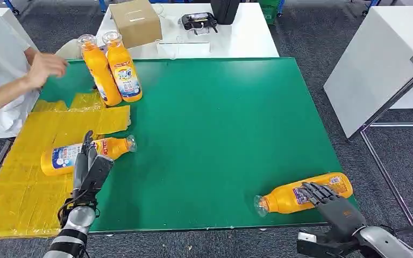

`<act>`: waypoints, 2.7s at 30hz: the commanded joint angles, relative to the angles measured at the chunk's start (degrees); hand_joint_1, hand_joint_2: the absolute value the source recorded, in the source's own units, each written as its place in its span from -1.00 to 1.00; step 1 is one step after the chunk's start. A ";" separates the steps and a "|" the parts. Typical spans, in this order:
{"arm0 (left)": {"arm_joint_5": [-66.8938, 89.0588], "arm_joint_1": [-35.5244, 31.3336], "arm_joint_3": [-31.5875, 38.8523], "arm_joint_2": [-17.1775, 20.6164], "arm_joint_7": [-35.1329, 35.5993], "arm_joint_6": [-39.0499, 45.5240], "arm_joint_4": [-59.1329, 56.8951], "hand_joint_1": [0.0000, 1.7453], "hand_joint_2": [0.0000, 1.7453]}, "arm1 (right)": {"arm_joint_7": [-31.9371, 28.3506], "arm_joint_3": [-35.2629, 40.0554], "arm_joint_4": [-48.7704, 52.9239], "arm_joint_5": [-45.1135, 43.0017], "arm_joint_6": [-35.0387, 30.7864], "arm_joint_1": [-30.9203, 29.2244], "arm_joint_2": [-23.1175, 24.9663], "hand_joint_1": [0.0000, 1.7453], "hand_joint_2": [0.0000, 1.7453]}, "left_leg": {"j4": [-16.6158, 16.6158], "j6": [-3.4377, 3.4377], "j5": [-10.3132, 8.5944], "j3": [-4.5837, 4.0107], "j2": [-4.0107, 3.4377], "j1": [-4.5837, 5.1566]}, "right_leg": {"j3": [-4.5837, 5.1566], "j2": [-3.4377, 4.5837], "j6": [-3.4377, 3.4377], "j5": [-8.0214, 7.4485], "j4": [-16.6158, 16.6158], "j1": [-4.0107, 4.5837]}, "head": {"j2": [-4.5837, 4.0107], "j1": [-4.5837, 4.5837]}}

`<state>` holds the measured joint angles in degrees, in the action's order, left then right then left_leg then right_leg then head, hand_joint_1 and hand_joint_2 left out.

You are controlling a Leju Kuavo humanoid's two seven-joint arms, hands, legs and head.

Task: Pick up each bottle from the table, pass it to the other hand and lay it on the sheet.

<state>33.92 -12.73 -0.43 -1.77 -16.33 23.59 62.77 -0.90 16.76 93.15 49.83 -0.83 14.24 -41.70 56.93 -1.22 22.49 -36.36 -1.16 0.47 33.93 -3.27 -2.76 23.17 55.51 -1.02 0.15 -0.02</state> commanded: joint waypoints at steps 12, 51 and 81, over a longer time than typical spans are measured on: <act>-0.81 9.41 -6.90 -2.64 1.34 -3.91 17.13 -1.00 -1.00 | 4.59 -4.91 -12.75 23.11 -8.93 -10.54 18.31 -1.00 1.00 | -0.03 0.12 0.14 0.28 -0.09 -0.14 | -0.30 0.40 0.16 0.10 -0.12 0.10 | 0.00 -0.02; -7.92 9.26 -14.18 -2.13 -1.66 -1.52 18.41 -1.00 1.00 | 6.11 -5.63 -46.90 20.19 -4.83 -20.89 19.39 1.00 1.00 | -0.24 -0.21 0.66 2.06 -0.05 -0.81 | -2.17 0.25 -0.07 0.35 -1.75 0.57 | 0.00 0.00; -5.79 7.86 -28.04 -2.03 -2.87 -6.52 20.56 -1.00 1.00 | -12.52 1.50 -24.43 -30.67 -7.75 -29.71 49.07 1.00 1.00 | -0.07 -0.12 0.34 0.74 -0.75 -0.62 | -1.15 1.06 0.03 -0.09 -0.92 0.51 | 0.00 0.00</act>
<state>30.93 0.18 -22.28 -5.01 -18.82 17.29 85.61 -12.90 8.64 88.17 21.70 -12.89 -5.15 0.77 56.86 -1.46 22.71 -35.90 -1.66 -0.08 32.98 -2.80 -2.88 23.06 54.60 -0.54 0.15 -0.02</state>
